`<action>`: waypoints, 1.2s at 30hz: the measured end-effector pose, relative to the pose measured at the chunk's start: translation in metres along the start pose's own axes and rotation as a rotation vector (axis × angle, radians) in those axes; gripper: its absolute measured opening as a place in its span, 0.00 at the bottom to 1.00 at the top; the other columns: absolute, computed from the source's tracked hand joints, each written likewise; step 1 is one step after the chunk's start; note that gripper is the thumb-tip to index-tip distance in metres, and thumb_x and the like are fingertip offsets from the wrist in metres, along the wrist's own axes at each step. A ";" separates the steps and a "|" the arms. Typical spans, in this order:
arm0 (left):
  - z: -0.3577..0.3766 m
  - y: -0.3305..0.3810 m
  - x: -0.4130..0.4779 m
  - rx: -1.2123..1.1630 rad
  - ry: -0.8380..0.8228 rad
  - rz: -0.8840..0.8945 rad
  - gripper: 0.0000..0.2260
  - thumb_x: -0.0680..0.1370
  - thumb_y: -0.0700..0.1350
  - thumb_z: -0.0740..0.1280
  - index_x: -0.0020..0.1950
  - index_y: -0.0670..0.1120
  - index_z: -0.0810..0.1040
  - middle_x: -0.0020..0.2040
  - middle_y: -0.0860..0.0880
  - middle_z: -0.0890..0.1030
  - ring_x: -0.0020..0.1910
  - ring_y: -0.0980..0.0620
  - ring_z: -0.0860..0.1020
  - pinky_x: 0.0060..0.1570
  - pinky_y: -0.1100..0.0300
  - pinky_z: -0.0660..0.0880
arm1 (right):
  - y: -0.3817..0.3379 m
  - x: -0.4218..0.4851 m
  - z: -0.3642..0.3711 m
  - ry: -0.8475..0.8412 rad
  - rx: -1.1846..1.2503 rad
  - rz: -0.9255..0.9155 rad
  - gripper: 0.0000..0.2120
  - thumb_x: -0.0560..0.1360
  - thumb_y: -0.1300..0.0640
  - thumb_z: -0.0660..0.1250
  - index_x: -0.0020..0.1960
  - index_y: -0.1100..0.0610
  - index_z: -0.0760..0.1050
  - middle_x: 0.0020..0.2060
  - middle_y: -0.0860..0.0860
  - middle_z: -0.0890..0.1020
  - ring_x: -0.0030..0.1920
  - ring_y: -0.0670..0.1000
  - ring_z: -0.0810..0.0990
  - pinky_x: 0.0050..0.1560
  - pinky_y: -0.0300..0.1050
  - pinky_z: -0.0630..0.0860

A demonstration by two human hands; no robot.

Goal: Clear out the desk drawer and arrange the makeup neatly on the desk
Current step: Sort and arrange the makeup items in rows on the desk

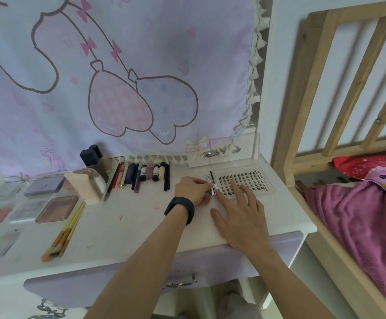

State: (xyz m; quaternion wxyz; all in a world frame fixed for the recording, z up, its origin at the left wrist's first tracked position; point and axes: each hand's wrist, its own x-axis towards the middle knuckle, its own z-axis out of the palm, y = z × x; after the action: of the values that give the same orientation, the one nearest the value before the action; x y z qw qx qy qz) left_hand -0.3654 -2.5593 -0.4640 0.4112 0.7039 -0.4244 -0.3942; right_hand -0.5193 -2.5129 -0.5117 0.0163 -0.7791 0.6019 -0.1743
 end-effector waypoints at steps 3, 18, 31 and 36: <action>0.001 0.000 0.000 0.001 0.007 -0.002 0.03 0.75 0.43 0.74 0.45 0.44 0.85 0.33 0.45 0.85 0.30 0.50 0.82 0.42 0.52 0.84 | 0.000 -0.001 0.000 0.013 0.008 0.007 0.32 0.77 0.31 0.44 0.79 0.36 0.56 0.82 0.48 0.54 0.80 0.54 0.50 0.74 0.54 0.57; -0.004 0.002 -0.004 0.032 0.013 0.007 0.02 0.75 0.43 0.73 0.46 0.48 0.82 0.39 0.47 0.85 0.33 0.48 0.85 0.39 0.54 0.84 | -0.001 -0.004 -0.003 0.011 0.041 0.007 0.30 0.79 0.32 0.50 0.79 0.39 0.59 0.81 0.48 0.56 0.80 0.53 0.52 0.76 0.53 0.57; -0.090 -0.028 -0.022 0.667 0.284 0.198 0.16 0.80 0.54 0.64 0.66 0.54 0.75 0.64 0.50 0.76 0.59 0.47 0.76 0.54 0.52 0.77 | -0.047 -0.022 -0.002 0.274 0.195 -0.349 0.20 0.79 0.46 0.60 0.67 0.51 0.79 0.66 0.49 0.80 0.68 0.53 0.75 0.62 0.51 0.77; -0.099 -0.041 -0.012 0.755 0.293 0.095 0.20 0.80 0.57 0.62 0.69 0.50 0.72 0.69 0.47 0.71 0.66 0.44 0.70 0.58 0.48 0.74 | -0.071 -0.020 0.008 -0.091 0.101 -0.362 0.29 0.82 0.38 0.45 0.79 0.46 0.62 0.78 0.44 0.64 0.79 0.47 0.58 0.77 0.45 0.54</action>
State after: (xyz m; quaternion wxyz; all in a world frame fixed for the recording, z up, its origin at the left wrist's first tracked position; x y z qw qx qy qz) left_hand -0.2691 -2.5119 -0.4641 0.1979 0.8338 -0.5080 -0.0869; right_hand -0.4549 -2.4764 -0.5079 0.0511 -0.8798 0.4412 -0.1693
